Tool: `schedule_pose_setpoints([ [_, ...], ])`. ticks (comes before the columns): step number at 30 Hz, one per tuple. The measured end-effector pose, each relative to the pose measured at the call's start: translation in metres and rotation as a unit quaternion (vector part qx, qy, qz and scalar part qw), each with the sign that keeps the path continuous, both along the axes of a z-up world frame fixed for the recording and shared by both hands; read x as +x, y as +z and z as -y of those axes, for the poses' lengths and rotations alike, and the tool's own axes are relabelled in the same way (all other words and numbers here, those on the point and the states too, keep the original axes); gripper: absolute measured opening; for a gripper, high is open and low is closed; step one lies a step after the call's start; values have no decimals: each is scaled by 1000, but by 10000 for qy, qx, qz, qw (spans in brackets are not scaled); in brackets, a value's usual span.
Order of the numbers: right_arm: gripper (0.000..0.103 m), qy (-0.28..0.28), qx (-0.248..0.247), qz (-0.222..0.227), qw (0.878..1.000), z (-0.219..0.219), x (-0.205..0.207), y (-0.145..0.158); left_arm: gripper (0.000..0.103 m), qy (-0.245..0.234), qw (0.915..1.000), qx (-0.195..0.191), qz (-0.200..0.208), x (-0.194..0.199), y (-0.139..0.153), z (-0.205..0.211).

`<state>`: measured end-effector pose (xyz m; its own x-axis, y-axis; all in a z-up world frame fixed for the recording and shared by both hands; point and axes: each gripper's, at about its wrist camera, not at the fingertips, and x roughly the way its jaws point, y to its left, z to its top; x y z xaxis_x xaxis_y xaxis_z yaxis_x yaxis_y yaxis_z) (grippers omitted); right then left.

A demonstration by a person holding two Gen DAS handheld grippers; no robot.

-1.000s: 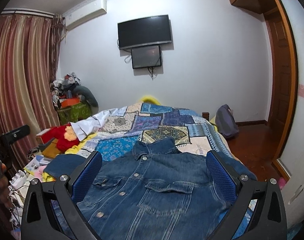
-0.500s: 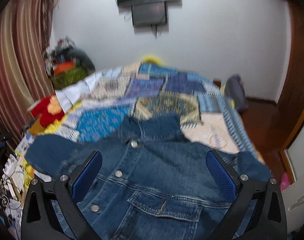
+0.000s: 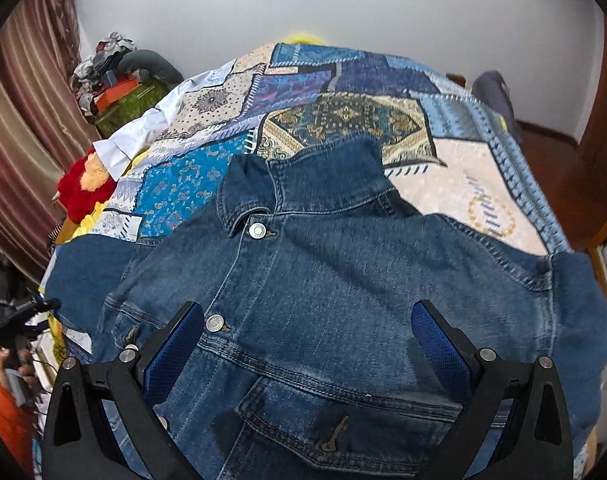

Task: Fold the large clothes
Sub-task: 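Lower the left gripper onto the jacket sleeve and close on it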

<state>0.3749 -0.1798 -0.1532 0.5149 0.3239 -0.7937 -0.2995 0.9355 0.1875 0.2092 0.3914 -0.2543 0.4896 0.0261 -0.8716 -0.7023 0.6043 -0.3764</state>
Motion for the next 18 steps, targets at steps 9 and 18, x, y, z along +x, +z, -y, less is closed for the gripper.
schedule_pose_setpoints([
  [9,103,-101,185,-218,9995,8,3,-3,17,-252,9918,1172,-441,26,33,11],
  [18,103,-108,266,154,9995,32,-14,22,10,-864,9721,2166,-263,51,105,57],
])
